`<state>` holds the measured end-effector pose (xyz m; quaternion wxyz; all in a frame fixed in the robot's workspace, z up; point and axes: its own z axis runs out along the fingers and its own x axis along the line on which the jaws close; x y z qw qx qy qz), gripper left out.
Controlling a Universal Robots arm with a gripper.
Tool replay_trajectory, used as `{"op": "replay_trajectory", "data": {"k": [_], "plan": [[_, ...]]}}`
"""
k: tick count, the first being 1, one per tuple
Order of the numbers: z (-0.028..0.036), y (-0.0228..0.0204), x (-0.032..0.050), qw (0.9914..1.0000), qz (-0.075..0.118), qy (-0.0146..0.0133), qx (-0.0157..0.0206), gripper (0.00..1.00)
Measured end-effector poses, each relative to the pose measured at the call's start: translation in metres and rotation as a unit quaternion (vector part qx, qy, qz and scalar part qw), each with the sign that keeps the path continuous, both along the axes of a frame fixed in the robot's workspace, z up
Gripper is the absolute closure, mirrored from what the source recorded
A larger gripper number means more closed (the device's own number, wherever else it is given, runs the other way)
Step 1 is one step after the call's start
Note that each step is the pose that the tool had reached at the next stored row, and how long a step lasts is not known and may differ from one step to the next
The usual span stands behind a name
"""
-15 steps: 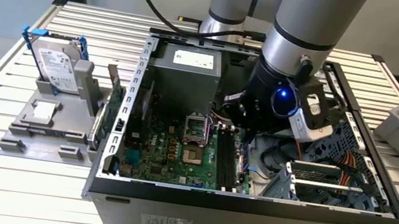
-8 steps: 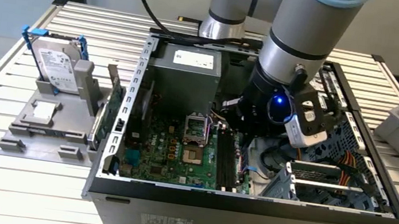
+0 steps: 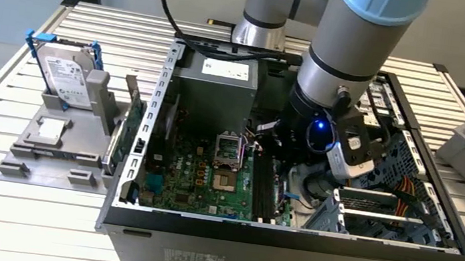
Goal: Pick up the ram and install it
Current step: 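Insert the ram into the slot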
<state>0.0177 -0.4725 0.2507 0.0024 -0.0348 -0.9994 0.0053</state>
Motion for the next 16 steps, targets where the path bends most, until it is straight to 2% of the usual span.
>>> {"op": "replay_trajectory", "data": {"k": [11,16], "plan": [[-0.0188,0.0000,-0.0003,1.00000,0.000,0.0000,0.0001,1.00],[-0.0215,0.0000,-0.0015,1.00000,0.001,0.0000,0.0000,1.00]]}}
